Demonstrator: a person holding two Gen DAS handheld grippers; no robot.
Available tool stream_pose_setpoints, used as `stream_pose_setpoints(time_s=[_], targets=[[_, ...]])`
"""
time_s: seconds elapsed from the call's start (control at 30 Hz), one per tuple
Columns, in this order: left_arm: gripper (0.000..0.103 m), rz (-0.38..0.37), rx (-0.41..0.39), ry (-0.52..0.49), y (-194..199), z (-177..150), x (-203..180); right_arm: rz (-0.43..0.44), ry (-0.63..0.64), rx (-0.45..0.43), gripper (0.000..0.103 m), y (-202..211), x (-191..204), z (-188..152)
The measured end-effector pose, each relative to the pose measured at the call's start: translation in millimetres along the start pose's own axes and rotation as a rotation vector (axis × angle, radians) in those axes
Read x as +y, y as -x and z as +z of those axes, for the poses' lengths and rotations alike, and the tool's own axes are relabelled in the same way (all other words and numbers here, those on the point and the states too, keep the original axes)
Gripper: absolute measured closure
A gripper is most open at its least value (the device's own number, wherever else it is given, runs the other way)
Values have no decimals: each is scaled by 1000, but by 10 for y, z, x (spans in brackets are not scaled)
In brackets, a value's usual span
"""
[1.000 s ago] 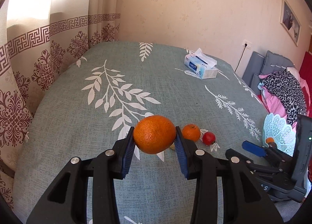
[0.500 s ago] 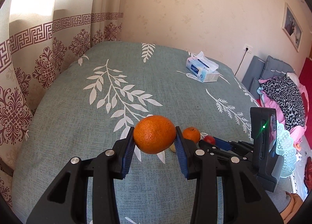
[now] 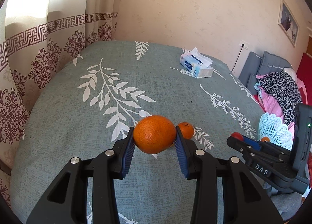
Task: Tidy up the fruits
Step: 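Grasp the red tomato with the right tool while the left tool lifts the orange, then carry the tomato to the blue basket and open the right tool over it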
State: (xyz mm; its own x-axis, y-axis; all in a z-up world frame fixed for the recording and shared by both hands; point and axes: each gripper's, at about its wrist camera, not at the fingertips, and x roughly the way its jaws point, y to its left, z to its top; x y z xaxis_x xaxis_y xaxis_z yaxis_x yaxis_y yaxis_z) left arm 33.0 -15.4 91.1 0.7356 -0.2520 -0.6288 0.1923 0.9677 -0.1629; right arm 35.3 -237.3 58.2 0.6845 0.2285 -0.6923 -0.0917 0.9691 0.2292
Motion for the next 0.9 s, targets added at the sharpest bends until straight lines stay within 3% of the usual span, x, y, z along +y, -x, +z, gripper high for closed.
stream_pose_setpoints(time_s=[0.5, 0.9], targets=[[63, -47, 19, -56, 49, -100, -300, -98, -196, -146, 74, 961, -940, -243], [63, -72, 27, -109, 61, -146, -541, -144, -356, -166, 74, 1367, -1542, -537]])
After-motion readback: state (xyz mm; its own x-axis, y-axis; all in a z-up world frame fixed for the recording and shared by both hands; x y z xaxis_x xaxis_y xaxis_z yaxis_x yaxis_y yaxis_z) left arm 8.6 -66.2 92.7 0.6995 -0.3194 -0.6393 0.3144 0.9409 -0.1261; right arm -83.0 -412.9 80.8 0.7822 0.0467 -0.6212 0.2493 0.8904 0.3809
